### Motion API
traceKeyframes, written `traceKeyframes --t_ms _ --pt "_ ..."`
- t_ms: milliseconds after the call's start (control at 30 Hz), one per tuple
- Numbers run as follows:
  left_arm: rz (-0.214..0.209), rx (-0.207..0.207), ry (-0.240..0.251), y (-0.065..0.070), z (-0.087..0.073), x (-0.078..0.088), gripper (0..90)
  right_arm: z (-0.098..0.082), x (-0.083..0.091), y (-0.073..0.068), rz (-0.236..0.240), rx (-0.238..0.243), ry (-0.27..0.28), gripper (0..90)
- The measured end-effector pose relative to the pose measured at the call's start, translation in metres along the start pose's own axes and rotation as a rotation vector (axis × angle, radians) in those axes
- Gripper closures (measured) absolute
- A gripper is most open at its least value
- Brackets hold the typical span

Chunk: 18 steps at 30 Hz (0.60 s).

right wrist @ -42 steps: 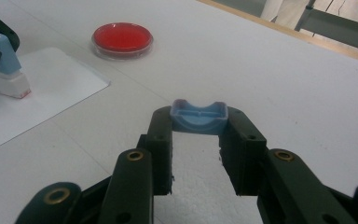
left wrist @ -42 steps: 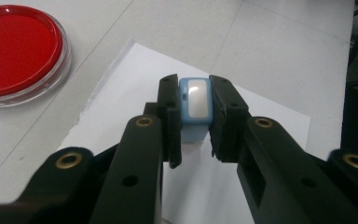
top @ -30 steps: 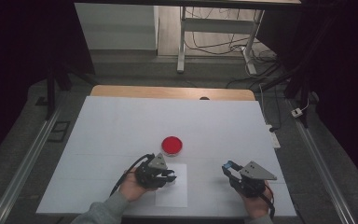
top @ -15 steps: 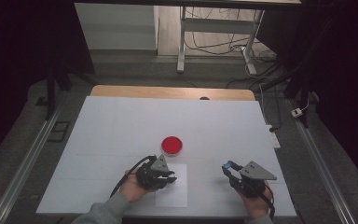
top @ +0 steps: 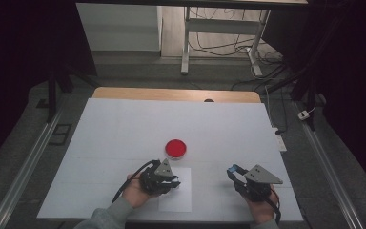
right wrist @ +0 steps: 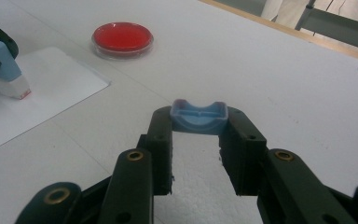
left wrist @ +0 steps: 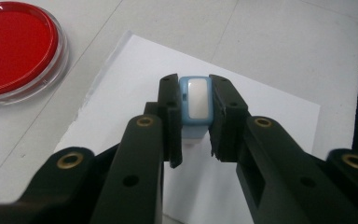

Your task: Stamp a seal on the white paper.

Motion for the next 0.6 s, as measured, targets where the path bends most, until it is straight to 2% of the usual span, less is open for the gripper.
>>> traceKeyframes --t_ms 433,600 --pt "0.001 0.002 0.009 0.0001 -0.0016 0.0003 76.5 0.0004 0.0001 -0.0006 0.0 0.001 0.002 65.0" --pt "0.004 0.017 0.016 0.0001 -0.0026 0.0006 76.6 0.0003 0.0003 -0.0012 -0.002 0.003 -0.002 65.0"
Point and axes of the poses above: each handheld gripper's, and its own axes: x roughly backward along the jaws, z roughly out of its top, y roughly to its right, the point moved 9 cm from there along -x, roughly forward along the jaws, and after that the axes turned 8 degrees about y, right-handed, at the moved point
